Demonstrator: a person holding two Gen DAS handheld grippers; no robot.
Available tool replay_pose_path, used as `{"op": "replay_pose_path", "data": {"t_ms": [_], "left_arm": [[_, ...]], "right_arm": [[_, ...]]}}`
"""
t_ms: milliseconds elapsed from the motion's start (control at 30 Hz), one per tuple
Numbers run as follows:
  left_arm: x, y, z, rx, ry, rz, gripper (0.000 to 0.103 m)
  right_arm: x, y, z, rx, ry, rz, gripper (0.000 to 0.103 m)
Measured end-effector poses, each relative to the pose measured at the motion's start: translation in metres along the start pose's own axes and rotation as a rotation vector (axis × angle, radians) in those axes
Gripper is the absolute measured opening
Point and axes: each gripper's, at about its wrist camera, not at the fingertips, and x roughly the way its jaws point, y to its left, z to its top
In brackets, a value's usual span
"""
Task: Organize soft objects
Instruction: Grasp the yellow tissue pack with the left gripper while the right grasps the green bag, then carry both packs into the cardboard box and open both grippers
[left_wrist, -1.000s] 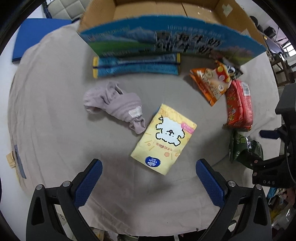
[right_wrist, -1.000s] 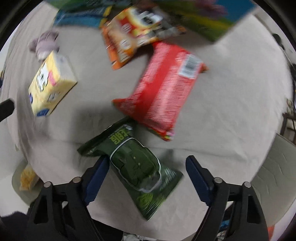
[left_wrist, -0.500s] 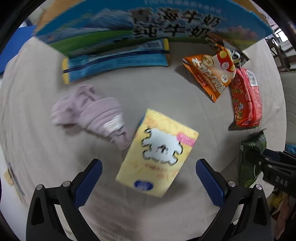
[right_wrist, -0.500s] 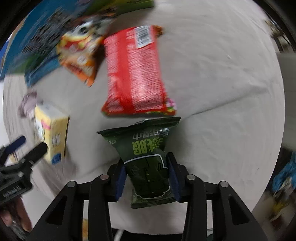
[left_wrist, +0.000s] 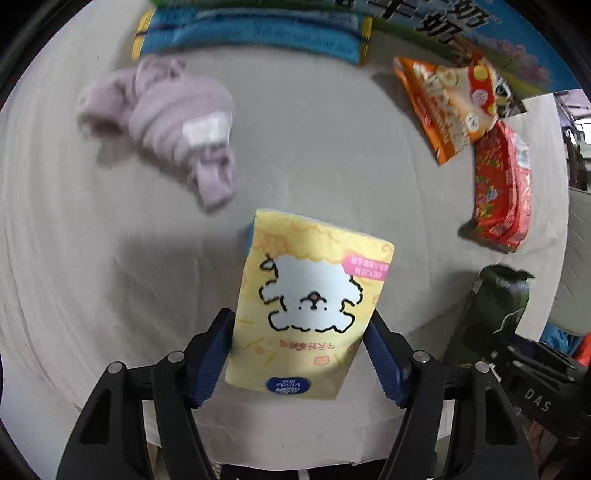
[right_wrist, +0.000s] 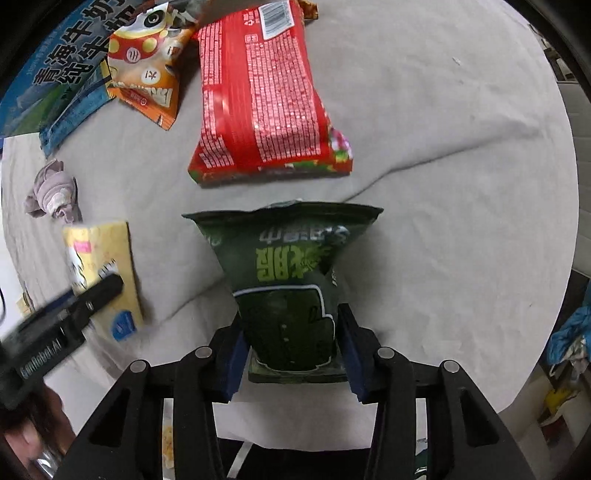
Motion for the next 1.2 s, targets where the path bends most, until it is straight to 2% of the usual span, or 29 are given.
{"op": "replay_pose_path", "data": {"t_ms": [233,267,400,467,600,733,800,967,1133,1200], "left_arm": [[0.018,0.003,0.007,0.003,-0.02,0.035,0.068],[0.018,-0.011,0.006,0.006,-0.024,0.041,0.068],[0.028,-0.024,0.005,0.013,-0.049,0.064,0.065],[0.04,-0.046,0.003,0.017,-0.065,0.078,0.063],[0.029,-0.056,-0.003,0.024,-0.112,0.078,0.061],[-0.006,-0.06,-0.025,0.03,-0.177,0.064,0.061],[-0.021,-0.065,-0.03,0.029,-0.209,0.048,0.061],[-0.068,-0.077,-0.039,0.024,-0.298,-0.003,0.061],[-0.139,-0.083,-0.023,0.029,-0.37,-0.069,0.061],[-0.163,-0.087,-0.004,0.033,-0.395,-0.09,0.061]], "right_arm": [[0.011,0.004,-0.005,0.011,-0.004,-0.027,0.047],[0.017,-0.001,0.011,0.011,-0.004,-0.029,0.047],[0.031,0.002,0.025,0.01,0.003,-0.053,0.047],[0.031,0.007,0.021,-0.002,-0.004,-0.077,0.041],[0.027,0.021,0.015,-0.039,-0.043,-0.101,0.039],[0.006,0.023,0.007,-0.065,-0.079,-0.072,0.038],[0.001,0.036,0.012,-0.079,-0.104,-0.054,0.038],[-0.046,0.038,0.003,-0.121,-0.179,0.007,0.037],[-0.103,0.045,0.009,-0.178,-0.255,0.058,0.037],[-0.129,0.048,0.017,-0.198,-0.285,0.079,0.037]]}}
